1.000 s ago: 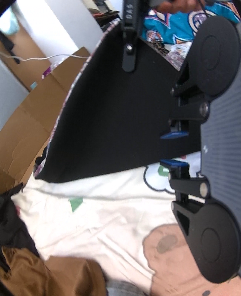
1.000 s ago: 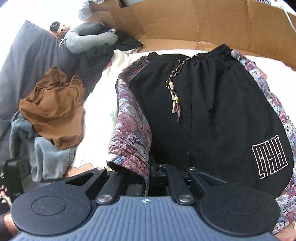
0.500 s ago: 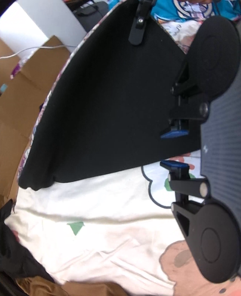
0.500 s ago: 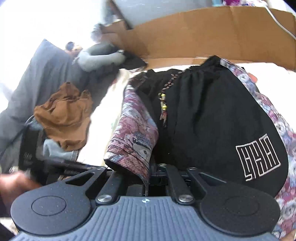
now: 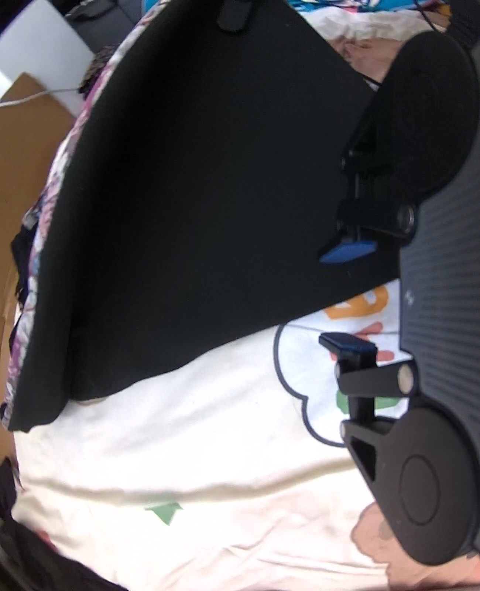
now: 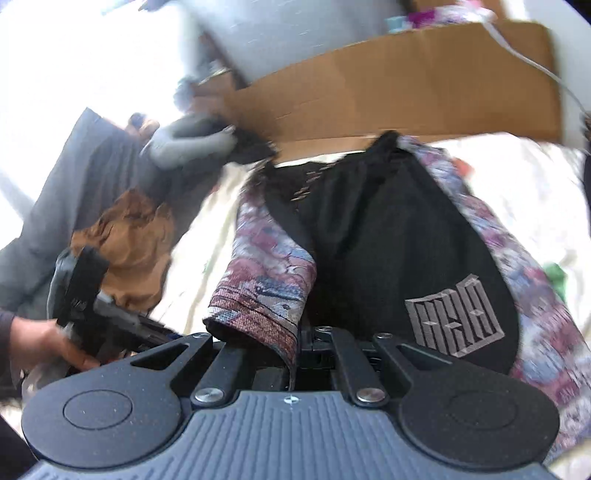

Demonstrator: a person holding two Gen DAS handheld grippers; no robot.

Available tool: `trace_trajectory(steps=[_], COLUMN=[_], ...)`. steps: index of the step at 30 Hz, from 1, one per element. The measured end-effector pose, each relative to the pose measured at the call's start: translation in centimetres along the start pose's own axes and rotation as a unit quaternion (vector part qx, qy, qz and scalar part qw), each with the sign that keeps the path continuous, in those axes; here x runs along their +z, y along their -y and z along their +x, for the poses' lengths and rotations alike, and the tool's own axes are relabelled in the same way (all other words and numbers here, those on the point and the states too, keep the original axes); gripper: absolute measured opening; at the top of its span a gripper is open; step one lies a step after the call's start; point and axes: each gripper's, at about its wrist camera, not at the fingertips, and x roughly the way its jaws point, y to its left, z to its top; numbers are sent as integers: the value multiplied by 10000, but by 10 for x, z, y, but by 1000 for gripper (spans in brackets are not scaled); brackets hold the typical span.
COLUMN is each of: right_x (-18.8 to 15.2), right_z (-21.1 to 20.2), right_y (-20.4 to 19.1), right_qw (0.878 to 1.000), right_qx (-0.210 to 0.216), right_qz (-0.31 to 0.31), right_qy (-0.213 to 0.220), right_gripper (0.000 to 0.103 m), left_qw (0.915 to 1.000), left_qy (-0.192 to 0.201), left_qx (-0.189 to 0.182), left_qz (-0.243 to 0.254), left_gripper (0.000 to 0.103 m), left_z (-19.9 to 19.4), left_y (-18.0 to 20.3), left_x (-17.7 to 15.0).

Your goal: Fold clothes

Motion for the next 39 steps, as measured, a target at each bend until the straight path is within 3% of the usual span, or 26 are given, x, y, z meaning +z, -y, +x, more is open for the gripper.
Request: trace_trajectory(steps=[6,13,26,33,39], right_x=[-16,-41,-75,-79,-72], right_z=[-15,-13,-20,-23,-21], right_y=[53,94,151,153,139], right_qw=[9964,9887,9668,9699,9793], right_qx=[-224,-426,-1085,-1255,-1373], right_qz=[774,1410,2302,2074,1456], right_qy=[266,285,215,237,307], right_gripper=[1,1,2,6,27], left_qw=[9996,9992,9914,9816,9726], left_qy=[9,-119,-682,-988,-999], left_qx=[-13,-205,-1119,-1608,-1979], left_qz=[283,331,73,-291,-708], left_gripper=[47,47,48,49,49], left_z=[-9,-10,-7,13,53], left_y=[20,29,35,24,56], left_x=[8,6,-31,-45,-34])
